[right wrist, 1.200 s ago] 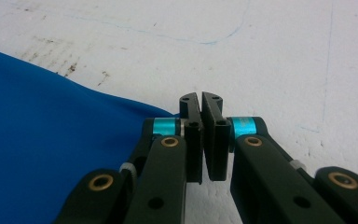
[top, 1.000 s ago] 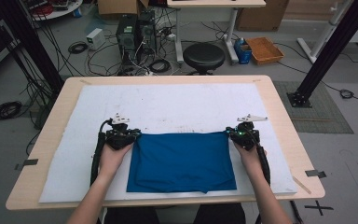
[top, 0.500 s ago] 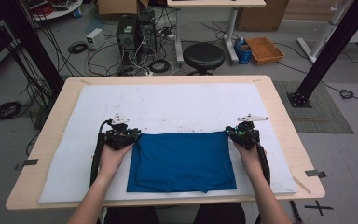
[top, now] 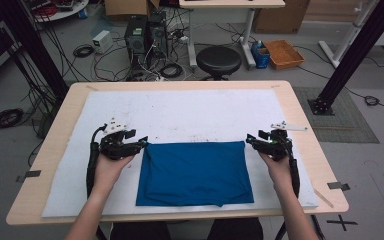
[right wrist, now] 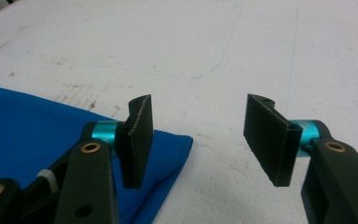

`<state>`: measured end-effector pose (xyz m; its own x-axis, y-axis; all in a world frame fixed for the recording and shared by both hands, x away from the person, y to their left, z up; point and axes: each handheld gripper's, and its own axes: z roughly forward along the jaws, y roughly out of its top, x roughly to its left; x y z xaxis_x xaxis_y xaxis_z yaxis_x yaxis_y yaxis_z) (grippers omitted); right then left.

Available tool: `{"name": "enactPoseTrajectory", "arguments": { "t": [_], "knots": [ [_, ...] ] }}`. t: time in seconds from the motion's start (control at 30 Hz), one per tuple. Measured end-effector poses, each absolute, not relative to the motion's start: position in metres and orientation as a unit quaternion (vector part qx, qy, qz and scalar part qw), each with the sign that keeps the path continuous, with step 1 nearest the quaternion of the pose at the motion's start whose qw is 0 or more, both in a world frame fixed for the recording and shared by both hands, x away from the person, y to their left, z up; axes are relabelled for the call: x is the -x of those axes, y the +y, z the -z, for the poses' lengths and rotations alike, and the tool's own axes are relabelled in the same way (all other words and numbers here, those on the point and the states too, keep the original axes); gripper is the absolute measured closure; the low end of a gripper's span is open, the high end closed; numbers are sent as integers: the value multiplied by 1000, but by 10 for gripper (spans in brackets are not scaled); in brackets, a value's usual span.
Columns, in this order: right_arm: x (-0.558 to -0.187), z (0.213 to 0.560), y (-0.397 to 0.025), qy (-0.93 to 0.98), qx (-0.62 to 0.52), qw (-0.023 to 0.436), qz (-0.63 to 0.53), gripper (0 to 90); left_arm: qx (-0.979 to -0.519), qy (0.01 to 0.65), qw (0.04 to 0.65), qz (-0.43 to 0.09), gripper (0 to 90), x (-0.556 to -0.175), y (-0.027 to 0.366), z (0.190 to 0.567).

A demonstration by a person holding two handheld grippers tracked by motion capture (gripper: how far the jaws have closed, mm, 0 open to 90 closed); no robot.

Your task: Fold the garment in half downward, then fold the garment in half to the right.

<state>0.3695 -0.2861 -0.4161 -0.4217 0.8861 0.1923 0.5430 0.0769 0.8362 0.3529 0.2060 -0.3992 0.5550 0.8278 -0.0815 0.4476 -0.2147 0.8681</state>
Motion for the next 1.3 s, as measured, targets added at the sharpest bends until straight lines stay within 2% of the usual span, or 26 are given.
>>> {"name": "enactPoseTrajectory", "arguments": {
  "t": [0.17, 0.6, 1.3],
  "knots": [
    [-369, 414, -289, 705, -502, 191, -462, 380, -748, 415, 472, -212, 360, -350, 210, 395],
    [-368, 412, -283, 710, -491, 196, -465, 367, -745, 406, 480, -224, 354, -342, 215, 387],
    [-367, 410, -279, 714, -486, 196, -465, 364, -752, 397, 479, -216, 354, -338, 210, 387]
  ]
}}
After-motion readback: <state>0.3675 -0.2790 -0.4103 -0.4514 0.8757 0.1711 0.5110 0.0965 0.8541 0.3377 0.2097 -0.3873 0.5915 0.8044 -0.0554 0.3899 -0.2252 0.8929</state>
